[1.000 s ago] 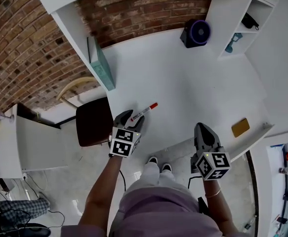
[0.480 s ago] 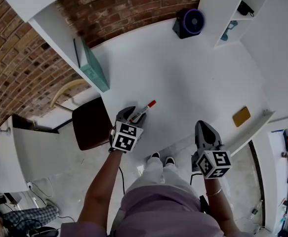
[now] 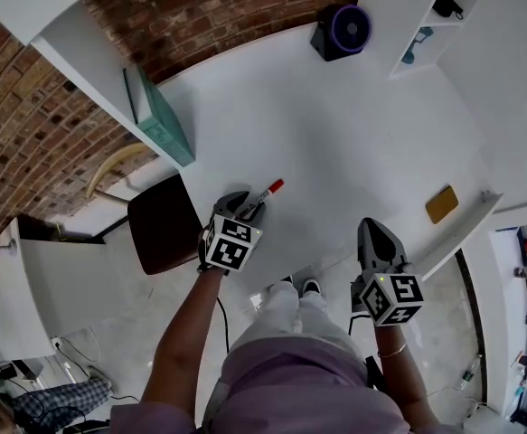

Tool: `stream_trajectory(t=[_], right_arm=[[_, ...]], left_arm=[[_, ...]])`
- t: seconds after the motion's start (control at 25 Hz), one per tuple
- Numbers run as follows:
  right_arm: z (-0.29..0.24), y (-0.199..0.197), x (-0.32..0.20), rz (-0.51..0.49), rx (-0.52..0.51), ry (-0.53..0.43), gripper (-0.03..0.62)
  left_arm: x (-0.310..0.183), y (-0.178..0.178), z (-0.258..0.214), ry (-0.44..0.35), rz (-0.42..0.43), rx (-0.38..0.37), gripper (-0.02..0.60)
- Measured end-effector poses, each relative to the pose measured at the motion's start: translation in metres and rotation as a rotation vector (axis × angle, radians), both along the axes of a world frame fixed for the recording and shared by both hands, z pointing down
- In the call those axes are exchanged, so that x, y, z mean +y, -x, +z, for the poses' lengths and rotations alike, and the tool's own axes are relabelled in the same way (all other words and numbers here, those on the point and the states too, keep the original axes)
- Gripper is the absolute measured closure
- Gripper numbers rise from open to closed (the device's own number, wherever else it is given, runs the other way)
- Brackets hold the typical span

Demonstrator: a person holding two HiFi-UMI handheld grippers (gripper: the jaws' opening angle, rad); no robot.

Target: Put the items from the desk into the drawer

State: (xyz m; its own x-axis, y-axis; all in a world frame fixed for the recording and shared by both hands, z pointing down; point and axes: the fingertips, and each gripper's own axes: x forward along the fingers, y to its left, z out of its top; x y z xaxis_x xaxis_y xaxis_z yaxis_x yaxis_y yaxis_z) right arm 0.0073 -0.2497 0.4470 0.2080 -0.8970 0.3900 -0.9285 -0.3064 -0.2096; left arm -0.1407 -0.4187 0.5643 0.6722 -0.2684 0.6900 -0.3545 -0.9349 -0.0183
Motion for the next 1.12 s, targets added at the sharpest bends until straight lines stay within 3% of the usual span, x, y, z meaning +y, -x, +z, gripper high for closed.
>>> stream_trajectory(t=[0.4,1.12], right_arm=[[0.0,-0.002,-0.003,0.008,0.001,0.0,0.591],[0.0,-0.008,0.004,0.024,-0.001,0.002,0.591]], left_arm=[[0.004,-0.002,0.015,0.033,0.042,-0.06,0.456],[0.008,-0.005,0.018,0.069,0.064,-0.069,0.509]])
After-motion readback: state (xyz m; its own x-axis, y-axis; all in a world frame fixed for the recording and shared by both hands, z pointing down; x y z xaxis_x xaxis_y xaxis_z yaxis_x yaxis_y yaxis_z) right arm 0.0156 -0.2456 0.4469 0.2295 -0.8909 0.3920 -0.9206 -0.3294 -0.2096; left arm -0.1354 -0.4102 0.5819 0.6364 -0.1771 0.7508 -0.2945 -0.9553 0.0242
